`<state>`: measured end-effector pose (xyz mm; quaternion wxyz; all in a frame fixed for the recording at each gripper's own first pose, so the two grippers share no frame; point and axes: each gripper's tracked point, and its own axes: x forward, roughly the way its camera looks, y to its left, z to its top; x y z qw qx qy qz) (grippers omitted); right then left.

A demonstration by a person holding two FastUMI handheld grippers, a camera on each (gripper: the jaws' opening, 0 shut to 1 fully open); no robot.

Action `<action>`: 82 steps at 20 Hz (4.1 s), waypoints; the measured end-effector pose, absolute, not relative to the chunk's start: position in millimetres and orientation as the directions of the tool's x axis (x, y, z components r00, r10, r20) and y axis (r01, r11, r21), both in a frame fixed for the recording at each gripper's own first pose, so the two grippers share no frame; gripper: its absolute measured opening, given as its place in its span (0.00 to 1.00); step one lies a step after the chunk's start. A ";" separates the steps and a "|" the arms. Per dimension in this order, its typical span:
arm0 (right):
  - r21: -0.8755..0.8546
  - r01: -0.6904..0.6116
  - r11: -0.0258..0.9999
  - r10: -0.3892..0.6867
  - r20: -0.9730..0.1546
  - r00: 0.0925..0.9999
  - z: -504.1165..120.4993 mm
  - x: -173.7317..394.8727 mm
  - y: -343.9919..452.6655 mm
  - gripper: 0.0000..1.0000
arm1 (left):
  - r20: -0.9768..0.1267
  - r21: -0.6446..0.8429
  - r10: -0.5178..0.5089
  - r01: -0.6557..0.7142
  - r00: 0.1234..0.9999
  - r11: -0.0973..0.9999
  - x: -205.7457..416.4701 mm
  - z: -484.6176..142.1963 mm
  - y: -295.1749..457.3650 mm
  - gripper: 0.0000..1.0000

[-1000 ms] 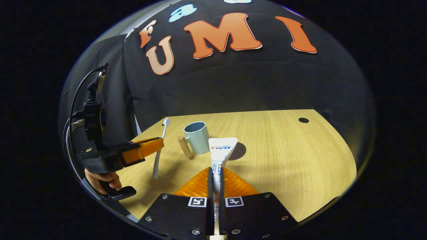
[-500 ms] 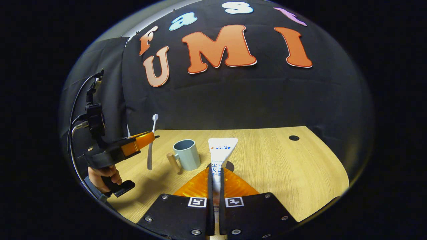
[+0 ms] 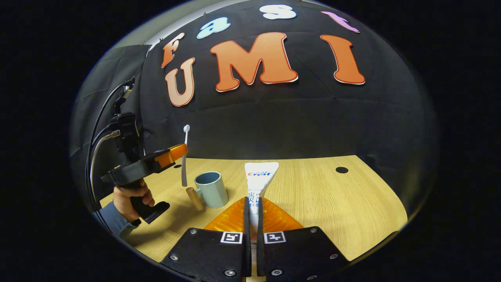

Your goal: Put the toothbrush and toothpaste on the desktop into the cup, then pick up the cup and place it on the coaster on the desktop.

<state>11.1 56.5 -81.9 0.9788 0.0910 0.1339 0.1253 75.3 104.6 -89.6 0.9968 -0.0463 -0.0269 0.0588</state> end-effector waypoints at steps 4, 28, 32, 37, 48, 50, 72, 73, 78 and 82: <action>0.188 -0.208 0.960 0.249 -0.232 0.940 -81.8 19.0 51.9 0.06 | 0.081 -0.088 0.099 -0.092 0.992 0.992 97.6 -83.0 95.6 0.02; 0.182 -0.248 0.951 0.272 -0.118 0.955 -22.1 75.9 86.8 0.06 | -0.102 0.008 -0.002 0.002 0.995 1.000 109.6 -162.6 76.4 0.03; 0.170 -0.271 0.947 0.292 -0.113 0.950 -17.2 83.3 103.7 0.06 | -0.141 0.009 -0.022 0.023 0.990 1.000 105.2 -165.5 76.6 0.05; 0.183 -0.295 0.938 0.315 -0.094 0.944 -6.3 89.0 118.6 0.05 | -0.207 0.008 -0.047 0.050 0.977 0.999 85.1 -165.4 77.8 0.07; 0.257 -0.403 0.879 0.424 -0.030 0.905 23.6 96.1 178.0 0.06 | -0.240 -0.015 0.003 -0.006 0.971 1.000 -7.8 -152.8 116.9 0.96; 0.269 -0.426 0.864 0.444 -0.007 0.896 26.6 98.3 188.7 0.05 | -0.238 -0.014 0.000 -0.003 0.971 1.000 -23.1 -150.8 119.3 0.98; 0.236 -0.477 0.847 0.480 0.047 0.876 -37.7 148.6 237.4 0.09 | -0.247 0.017 0.050 -0.048 0.968 0.999 -51.5 -166.5 149.2 0.98; 0.225 -0.473 0.852 0.476 0.042 0.878 -39.3 149.0 236.8 0.09 | -0.249 0.026 0.056 -0.051 0.967 0.998 -50.9 -166.8 150.4 0.98; 0.203 -0.456 0.867 0.465 0.006 0.885 -42.2 146.2 229.0 0.12 | -0.273 0.017 0.063 -0.061 0.960 0.998 -48.6 -168.5 155.5 0.98; 0.180 -0.462 0.868 0.465 0.026 0.885 -27.7 138.4 223.2 0.16 | -0.311 -0.031 0.076 -0.090 0.948 0.995 -51.1 -176.2 161.1 0.98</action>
